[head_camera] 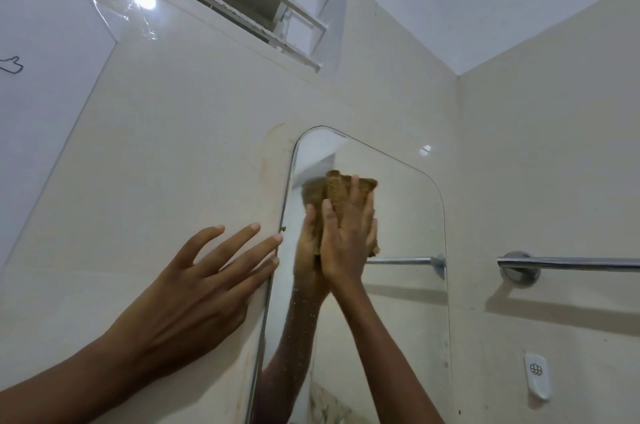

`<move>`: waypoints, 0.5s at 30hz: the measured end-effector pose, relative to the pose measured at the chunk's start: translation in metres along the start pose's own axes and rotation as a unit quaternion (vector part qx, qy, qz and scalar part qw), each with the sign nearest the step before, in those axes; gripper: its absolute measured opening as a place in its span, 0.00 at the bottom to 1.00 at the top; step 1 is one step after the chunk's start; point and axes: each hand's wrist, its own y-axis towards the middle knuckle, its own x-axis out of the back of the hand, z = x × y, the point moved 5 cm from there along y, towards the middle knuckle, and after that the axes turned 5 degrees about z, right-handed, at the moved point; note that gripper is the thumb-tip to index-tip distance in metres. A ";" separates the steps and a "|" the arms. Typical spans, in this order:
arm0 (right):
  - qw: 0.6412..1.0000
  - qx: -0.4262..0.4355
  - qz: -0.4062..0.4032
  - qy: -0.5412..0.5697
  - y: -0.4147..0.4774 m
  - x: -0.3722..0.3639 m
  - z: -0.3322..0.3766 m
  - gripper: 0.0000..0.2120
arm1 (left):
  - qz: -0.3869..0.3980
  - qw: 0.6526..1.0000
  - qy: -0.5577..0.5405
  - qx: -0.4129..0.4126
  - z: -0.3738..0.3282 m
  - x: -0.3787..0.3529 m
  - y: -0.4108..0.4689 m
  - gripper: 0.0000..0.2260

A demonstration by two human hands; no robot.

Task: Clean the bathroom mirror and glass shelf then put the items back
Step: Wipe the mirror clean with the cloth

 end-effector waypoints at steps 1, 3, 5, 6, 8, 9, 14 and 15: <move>1.000 0.024 0.010 -0.009 -0.005 -0.005 0.008 0.23 | -0.006 1.000 0.003 0.010 0.001 0.001 -0.001 0.21; 0.996 0.075 0.035 -0.026 -0.017 -0.014 0.019 0.25 | -0.023 0.999 -0.024 0.023 0.000 0.002 0.000 0.20; 0.992 0.110 0.057 -0.031 -0.029 -0.020 0.025 0.25 | -0.032 0.998 -0.029 0.037 0.000 0.004 0.000 0.22; 0.990 0.118 0.070 -0.031 -0.034 -0.022 0.025 0.25 | -0.041 0.998 -0.025 0.040 0.000 0.005 0.000 0.23; 0.987 0.131 0.089 -0.027 -0.045 -0.023 0.025 0.25 | -0.038 0.998 -0.015 0.040 0.001 0.005 -0.001 0.24; 0.986 0.138 0.094 -0.027 -0.050 -0.022 0.023 0.24 | -0.040 0.999 -0.002 0.035 0.000 0.005 -0.002 0.24; 0.983 0.162 0.088 -0.006 -0.066 -0.018 0.004 0.27 | -0.022 0.999 0.024 0.002 -0.002 0.002 -0.002 0.22; 0.982 0.165 0.087 -0.003 -0.067 -0.015 -0.001 0.29 | -0.021 0.999 0.028 -0.005 -0.004 0.000 -0.002 0.21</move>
